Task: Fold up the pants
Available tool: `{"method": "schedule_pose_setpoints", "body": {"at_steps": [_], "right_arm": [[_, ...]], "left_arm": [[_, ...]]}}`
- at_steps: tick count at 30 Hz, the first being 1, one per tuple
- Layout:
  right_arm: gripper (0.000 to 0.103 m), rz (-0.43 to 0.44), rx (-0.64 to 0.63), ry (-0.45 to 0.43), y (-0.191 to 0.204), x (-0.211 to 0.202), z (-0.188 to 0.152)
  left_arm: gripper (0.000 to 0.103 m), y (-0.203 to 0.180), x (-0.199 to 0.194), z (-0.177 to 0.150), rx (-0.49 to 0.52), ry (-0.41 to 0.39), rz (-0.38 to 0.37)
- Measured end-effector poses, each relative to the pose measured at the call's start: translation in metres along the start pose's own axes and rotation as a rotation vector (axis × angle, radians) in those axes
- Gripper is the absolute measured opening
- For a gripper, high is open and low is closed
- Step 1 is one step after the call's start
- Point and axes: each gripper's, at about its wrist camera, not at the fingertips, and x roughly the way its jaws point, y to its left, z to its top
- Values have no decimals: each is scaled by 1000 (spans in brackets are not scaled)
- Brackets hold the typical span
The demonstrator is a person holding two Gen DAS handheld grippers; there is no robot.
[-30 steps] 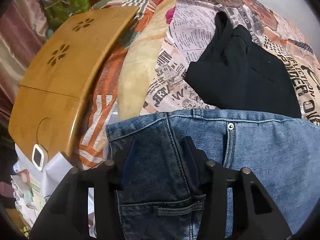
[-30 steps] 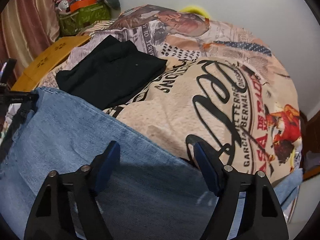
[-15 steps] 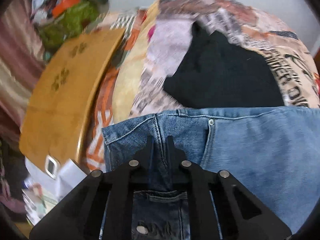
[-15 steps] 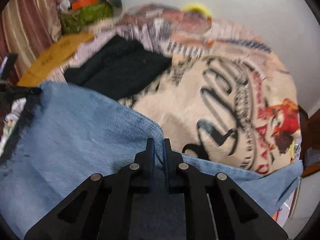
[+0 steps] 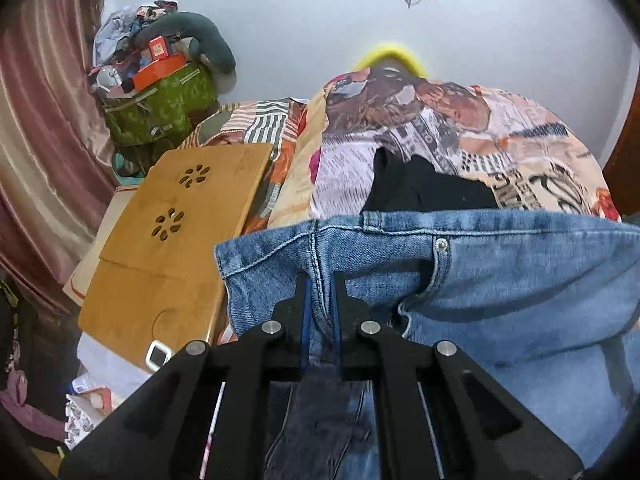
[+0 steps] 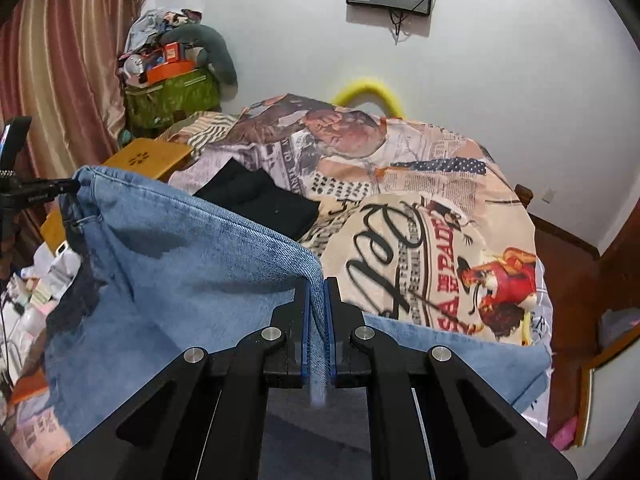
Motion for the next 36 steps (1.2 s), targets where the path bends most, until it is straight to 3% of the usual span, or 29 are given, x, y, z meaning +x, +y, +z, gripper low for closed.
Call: {"method": "schedule_pose_setpoints", "body": {"at_steps": [11, 24, 28, 36], "right_arm": [[6, 68, -5, 19, 28, -48, -57], [6, 137, 86, 110, 43, -58, -111], [5, 167, 119, 126, 45, -63, -121], [6, 132, 142, 97, 36, -78, -122]], "left_arm": [[8, 14, -45, -76, -34, -5, -52], [9, 17, -53, -147, -43, 86, -66], [8, 19, -53, -159, -39, 104, -38], [8, 27, -72, -162, -35, 78, -30]]}}
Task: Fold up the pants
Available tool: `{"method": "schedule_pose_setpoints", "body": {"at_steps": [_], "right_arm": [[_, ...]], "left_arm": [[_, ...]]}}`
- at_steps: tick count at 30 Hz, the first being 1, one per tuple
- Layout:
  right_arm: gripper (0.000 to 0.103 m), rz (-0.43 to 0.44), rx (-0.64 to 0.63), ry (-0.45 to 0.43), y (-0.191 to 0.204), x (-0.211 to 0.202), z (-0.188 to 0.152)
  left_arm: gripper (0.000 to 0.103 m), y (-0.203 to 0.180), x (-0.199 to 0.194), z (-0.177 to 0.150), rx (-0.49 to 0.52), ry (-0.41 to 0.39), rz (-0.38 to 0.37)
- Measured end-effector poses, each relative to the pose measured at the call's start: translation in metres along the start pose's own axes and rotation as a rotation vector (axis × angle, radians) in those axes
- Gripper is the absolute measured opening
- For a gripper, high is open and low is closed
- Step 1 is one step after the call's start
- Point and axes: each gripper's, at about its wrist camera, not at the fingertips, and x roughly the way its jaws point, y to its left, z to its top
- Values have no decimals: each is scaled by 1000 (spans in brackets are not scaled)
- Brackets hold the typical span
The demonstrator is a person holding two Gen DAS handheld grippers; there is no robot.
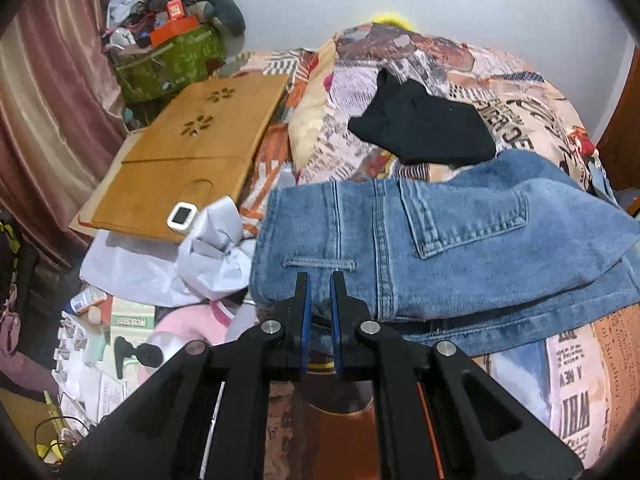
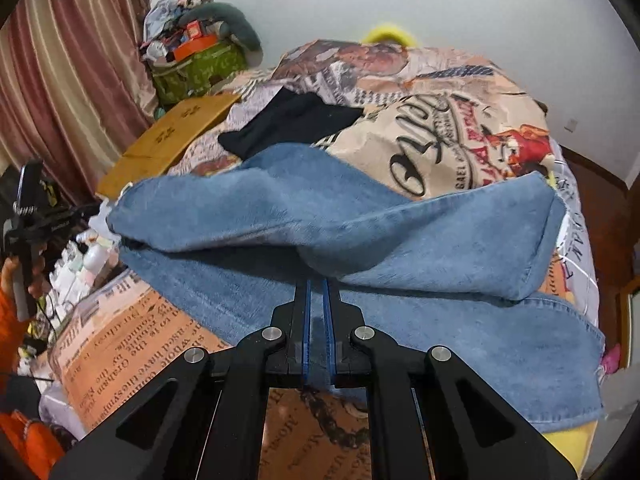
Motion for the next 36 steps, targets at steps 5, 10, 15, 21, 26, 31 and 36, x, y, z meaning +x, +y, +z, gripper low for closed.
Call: {"method": "schedule_pose_setpoints", "body": {"at_steps": [5, 10, 15, 21, 26, 31, 36], "right_arm": [[7, -64, 36, -39, -20, -14, 14], [44, -153, 85, -72, -47, -24, 25], [69, -205, 151, -111, -82, -27, 38], [69, -275, 225, -97, -135, -13, 61], [69, -290, 289, -83, -177, 9, 77], [69, -250, 424, -51, -218, 40, 87], [69, -265, 478, -9, -243, 76, 96]], "left_arm": [[12, -7, -6, 23, -3, -21, -18], [49, -30, -8, 51, 16, -57, -32], [93, -52, -4, 81, -8, -75, -43], [96, -78, 15, 117, 8, -59, -52], [96, -98, 38, 139, 28, -32, -39], [97, -116, 61, 152, 61, -18, -28], [97, -128, 87, 159, 70, 20, -41]]}}
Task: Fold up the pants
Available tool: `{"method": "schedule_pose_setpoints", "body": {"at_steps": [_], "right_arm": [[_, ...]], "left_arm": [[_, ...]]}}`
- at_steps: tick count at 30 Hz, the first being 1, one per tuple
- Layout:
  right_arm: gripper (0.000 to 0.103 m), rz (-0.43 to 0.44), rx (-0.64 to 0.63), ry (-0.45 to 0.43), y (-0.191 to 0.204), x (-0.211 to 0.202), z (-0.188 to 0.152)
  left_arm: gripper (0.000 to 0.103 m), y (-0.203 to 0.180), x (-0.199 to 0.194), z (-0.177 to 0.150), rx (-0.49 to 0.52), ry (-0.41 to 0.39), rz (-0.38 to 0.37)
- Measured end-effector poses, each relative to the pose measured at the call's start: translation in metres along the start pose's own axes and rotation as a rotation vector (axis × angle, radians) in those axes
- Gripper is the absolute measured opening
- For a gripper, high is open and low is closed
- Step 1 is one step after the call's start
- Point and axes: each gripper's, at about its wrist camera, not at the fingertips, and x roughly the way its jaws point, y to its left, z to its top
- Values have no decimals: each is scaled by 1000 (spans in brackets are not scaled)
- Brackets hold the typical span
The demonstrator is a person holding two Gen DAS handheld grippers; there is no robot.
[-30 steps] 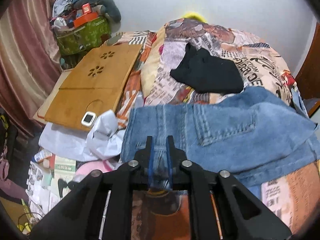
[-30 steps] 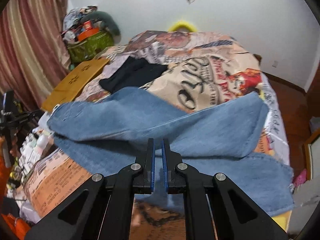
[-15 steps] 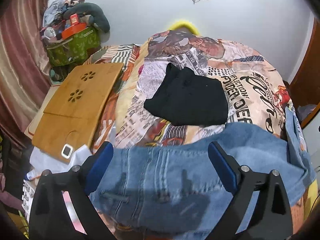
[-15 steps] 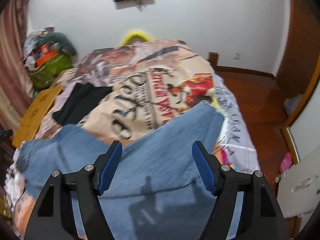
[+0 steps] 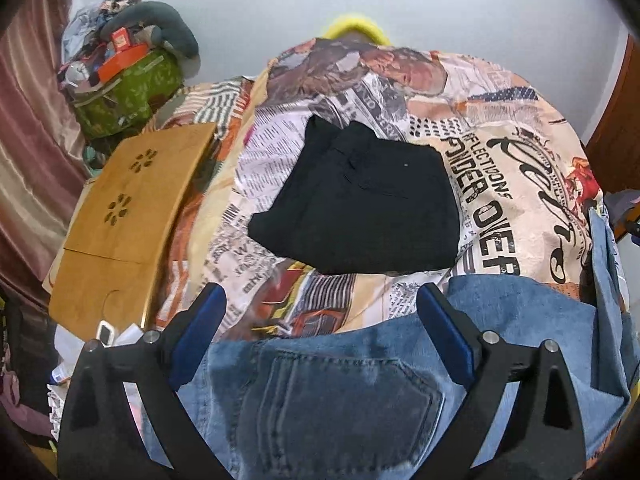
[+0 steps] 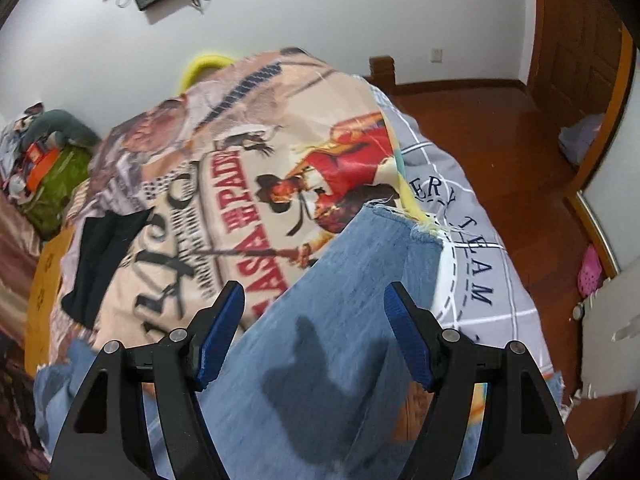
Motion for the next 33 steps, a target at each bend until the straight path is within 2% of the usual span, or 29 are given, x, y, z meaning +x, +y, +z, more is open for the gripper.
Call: {"method": "schedule_pose_setpoints", "body": {"at_steps": [5, 7, 11, 13, 15, 17, 18, 19, 24, 33], "right_arm": [[68, -25, 28, 52, -4, 41, 12], [59, -32, 38, 67, -5, 55, 15], [59, -57, 87, 107, -11, 82, 16], [46, -59, 98, 143, -14, 93, 12], [41, -22, 119, 139, -19, 98, 9], [27, -15, 132, 130, -23, 95, 7], [17, -8, 130, 137, -24, 93, 7], [12, -4, 125, 141, -25, 91, 6], [8, -41, 34, 88, -25, 55, 2], [8, 39, 85, -88, -56, -61, -2]], "left_arm": [[97, -7, 29, 1, 14, 45, 7], [97, -9, 37, 0, 22, 56, 16], [97, -14, 46, -5, 46, 75, 23], [97, -17, 49, -7, 62, 79, 30], [97, -21, 49, -10, 80, 81, 34], [97, -24, 47, -12, 100, 83, 38], [97, -27, 46, -13, 110, 85, 40], [97, -29, 45, -13, 116, 85, 43], [97, -39, 32, -19, 136, 83, 21], [97, -71, 7, -38, 201, 115, -50]]}}
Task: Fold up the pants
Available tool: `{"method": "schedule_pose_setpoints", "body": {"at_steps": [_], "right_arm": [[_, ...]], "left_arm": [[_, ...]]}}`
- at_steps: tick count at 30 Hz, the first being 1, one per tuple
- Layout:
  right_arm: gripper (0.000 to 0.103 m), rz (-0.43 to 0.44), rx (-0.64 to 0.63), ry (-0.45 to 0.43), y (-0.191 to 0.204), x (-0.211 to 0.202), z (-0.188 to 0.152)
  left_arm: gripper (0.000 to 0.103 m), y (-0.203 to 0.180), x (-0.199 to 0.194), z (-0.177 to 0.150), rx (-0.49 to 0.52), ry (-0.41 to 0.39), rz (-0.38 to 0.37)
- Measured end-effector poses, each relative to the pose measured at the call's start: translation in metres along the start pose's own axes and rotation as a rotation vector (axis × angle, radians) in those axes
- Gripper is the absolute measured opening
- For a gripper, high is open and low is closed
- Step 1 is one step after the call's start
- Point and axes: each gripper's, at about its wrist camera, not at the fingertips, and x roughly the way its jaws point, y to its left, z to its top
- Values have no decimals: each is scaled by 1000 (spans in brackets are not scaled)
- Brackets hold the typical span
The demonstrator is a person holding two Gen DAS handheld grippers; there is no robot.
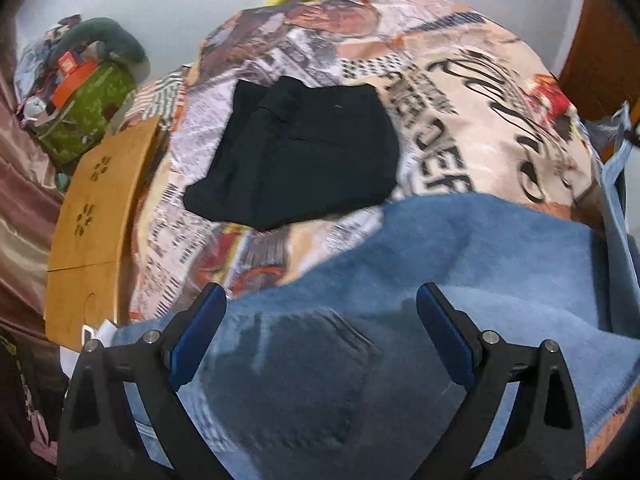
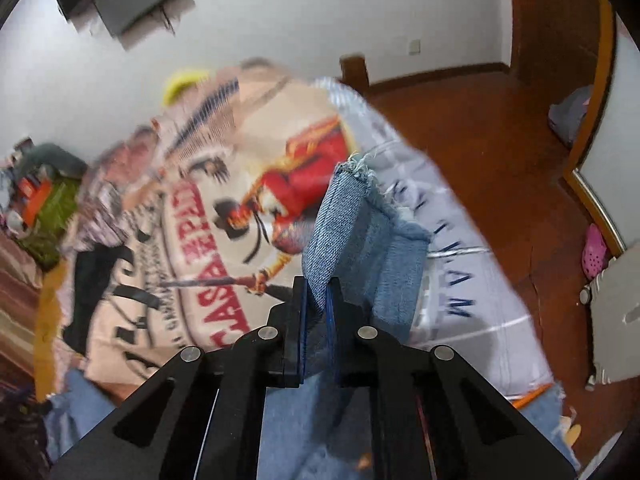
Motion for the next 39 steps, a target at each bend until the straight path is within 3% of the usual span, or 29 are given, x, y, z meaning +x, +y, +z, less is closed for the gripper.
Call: {"method": "schedule_pose_setpoints", "body": {"at_steps": [5, 9, 12, 21, 27, 34, 39], "right_arm": [[7, 32, 17, -129, -21, -79, 10], [7, 73, 40, -213, -27, -119, 8], [7, 88, 47, -227, -35, -136, -6], [7, -11, 82, -91, -85, -112, -76], [7, -41, 142, 5, -118, -94, -124], [8, -98, 134, 89, -128, -74, -150], [18, -241, 93, 142, -123, -75, -155]], "left_arm": [[97, -32, -10, -9, 67, 10, -25], [97, -60, -21, -19, 139, 0, -45], [97, -80, -27, -27, 186, 1, -57], [97, -102, -30, -43, 210, 11, -63], [99, -98, -28, -44, 172, 21, -75], [100, -98, -29, -50, 153, 6, -77], [100, -95, -31, -53, 156, -11, -88]]}}
